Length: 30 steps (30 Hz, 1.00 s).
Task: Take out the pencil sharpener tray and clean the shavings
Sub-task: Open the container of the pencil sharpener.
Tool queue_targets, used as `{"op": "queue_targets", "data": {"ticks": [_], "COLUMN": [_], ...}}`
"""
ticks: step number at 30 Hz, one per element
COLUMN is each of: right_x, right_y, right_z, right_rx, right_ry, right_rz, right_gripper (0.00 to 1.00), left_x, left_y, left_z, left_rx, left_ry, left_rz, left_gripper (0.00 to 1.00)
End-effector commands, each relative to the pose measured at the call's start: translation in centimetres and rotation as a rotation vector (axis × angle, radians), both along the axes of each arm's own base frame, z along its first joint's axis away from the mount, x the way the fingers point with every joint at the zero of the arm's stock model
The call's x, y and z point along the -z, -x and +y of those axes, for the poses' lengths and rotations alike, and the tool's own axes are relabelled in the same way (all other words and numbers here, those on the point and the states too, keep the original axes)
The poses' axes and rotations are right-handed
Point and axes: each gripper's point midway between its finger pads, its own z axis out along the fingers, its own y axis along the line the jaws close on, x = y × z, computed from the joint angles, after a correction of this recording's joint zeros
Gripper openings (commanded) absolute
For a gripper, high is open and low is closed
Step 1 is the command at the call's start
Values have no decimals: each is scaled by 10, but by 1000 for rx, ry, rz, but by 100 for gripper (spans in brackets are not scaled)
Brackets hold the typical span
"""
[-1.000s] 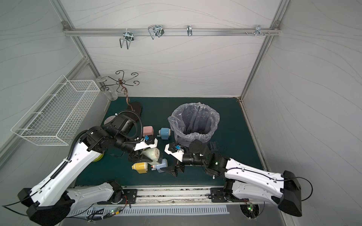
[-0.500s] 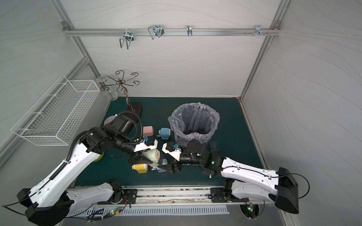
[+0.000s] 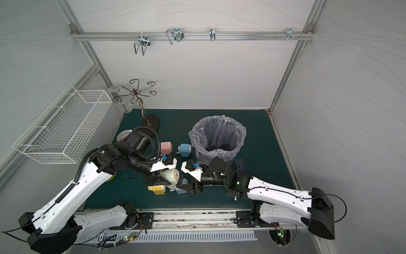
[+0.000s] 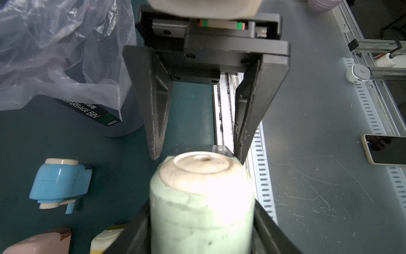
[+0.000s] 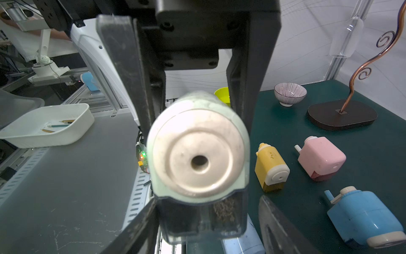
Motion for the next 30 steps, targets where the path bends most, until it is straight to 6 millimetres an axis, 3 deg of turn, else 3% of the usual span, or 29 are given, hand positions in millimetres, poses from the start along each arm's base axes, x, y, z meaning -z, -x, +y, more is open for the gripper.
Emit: {"op": "queue_targets", "data": {"ticks": [1, 7, 9, 11, 12, 30], "right_x": [-9, -8, -7, -8, -8, -5], "right_y": [-1, -1, -2, -2, -2, -9], "right_z": [4, 4, 4, 4, 4, -20], "right_rx": [8, 8, 13, 12, 18, 85], "right_ry": [-18, -17, -11, -5, -5, -10], "right_rz": [8, 16, 22, 26, 27, 13], "right_gripper": [61, 42, 27, 4, 0, 0], "left_x": [-12, -12, -11, -9, -8, 16], "left_y": [4, 5, 6, 6, 6, 12], "left_z": [-4, -3, -3, -3, -3, 2], "left_rx": [23, 26, 25, 25, 25, 43], "left_ry": [53, 53, 52, 47, 44, -55], "left_rz": [-25, -28, -26, -21, -19, -5], "left_gripper": [0, 0, 0, 0, 0, 0]}}
